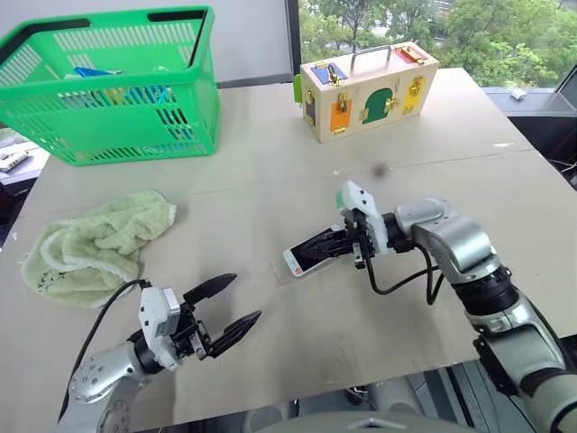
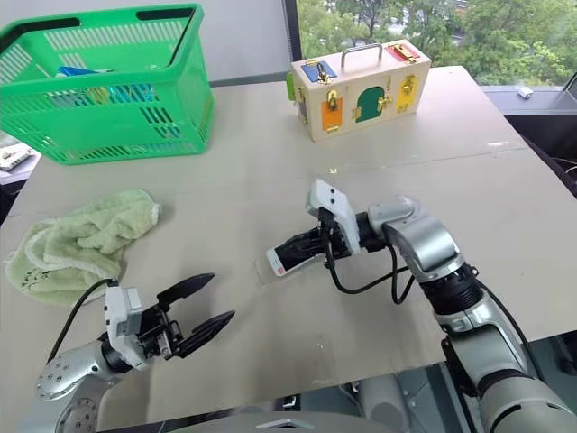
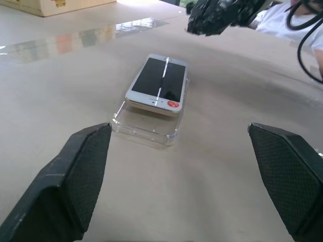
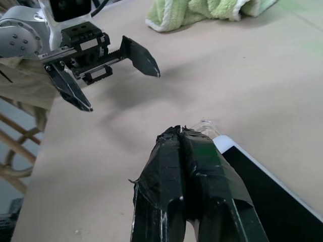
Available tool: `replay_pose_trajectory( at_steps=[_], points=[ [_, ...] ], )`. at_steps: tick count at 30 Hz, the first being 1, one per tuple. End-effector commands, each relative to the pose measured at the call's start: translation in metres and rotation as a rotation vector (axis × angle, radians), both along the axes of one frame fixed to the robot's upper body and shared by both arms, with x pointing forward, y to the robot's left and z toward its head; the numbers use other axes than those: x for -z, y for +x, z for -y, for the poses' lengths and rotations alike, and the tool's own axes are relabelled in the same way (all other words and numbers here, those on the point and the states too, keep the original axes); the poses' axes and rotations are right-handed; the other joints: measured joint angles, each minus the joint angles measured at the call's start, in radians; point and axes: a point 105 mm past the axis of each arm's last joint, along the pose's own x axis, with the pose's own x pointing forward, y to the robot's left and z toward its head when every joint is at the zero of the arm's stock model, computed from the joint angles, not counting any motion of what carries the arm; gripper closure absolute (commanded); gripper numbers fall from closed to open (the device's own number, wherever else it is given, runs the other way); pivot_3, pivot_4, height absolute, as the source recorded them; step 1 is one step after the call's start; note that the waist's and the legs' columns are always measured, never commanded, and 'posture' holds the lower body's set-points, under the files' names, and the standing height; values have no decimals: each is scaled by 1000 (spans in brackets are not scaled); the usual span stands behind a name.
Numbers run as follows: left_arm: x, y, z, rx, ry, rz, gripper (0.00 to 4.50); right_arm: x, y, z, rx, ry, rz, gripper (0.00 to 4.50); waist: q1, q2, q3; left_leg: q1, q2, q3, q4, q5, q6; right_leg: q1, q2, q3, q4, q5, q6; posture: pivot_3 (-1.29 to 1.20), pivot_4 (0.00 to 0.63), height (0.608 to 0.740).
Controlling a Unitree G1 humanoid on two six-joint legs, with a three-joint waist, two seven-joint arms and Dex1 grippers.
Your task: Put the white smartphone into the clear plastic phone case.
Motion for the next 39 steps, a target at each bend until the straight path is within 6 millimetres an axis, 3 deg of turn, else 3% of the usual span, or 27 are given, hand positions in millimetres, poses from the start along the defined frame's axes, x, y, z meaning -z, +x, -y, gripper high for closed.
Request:
replay_pose_trajectory(
  at_steps=[1,7,9,13,16,19,23,27,32,35,37,39],
  points=[
    [-1,4,-1,15,18,1,0,8,14,-3,72,-82,138,4464,0,0,0,0,0,0,0,0,0,0,0,0,0,0,0,0,150,740],
    [-1,8,-3,49,26,-5,0,39,31,-25,116,-174,184,4464,-4,-2,2,1,0,1,0,0,0,0,1,1,1,0,0,0,150,740],
    [-2,10,-3,54,27,-1,0,59,30,-28,80,-260,160,4464,-4,-2,2,1,1,1,0,0,0,0,2,1,1,0,0,0,150,740],
    [-2,11,-4,57,29,1,0,99,20,-17,-6,-440,118,4464,-1,-3,1,3,1,1,0,0,0,2,2,1,1,0,0,0,150,740],
    [-1,11,-3,55,29,0,0,106,20,-14,-6,-467,114,4464,0,-4,-1,5,0,1,0,0,0,4,0,1,1,0,0,0,150,740],
    [1,10,-2,51,27,-7,0,93,29,-18,57,-374,120,4464,0,-5,-5,5,1,1,0,0,0,4,0,1,1,0,0,0,150,740],
    [5,13,-1,38,39,-27,0,44,38,-21,146,-145,107,4464,1,-4,-4,5,1,0,0,0,0,4,1,1,2,0,0,0,150,740],
    [7,17,2,61,33,-48,0,8,33,-6,193,-44,108,4464,6,-3,0,2,0,0,1,0,0,2,0,1,2,0,0,0,150,740],
    [10,19,3,95,56,-67,2237,-16,29,16,275,-22,171,4500,-1,-4,2,1,0,1,0,0,0,1,0,1,1,0,0,0,150,740],
    [13,23,2,101,81,-72,3893,-9,39,39,367,-123,250,4500,1,-4,2,1,0,1,0,0,0,1,1,1,1,0,0,0,150,740],
    [15,28,2,103,99,-77,4346,0,46,52,416,-185,277,4500,3,-5,3,1,0,1,0,0,0,1,1,0,1,0,0,0,150,740],
    [20,33,2,96,131,-82,4346,8,54,62,460,-240,305,4500,3,-5,4,1,-1,1,0,0,0,1,0,0,2,0,0,0,150,740]
  ],
)
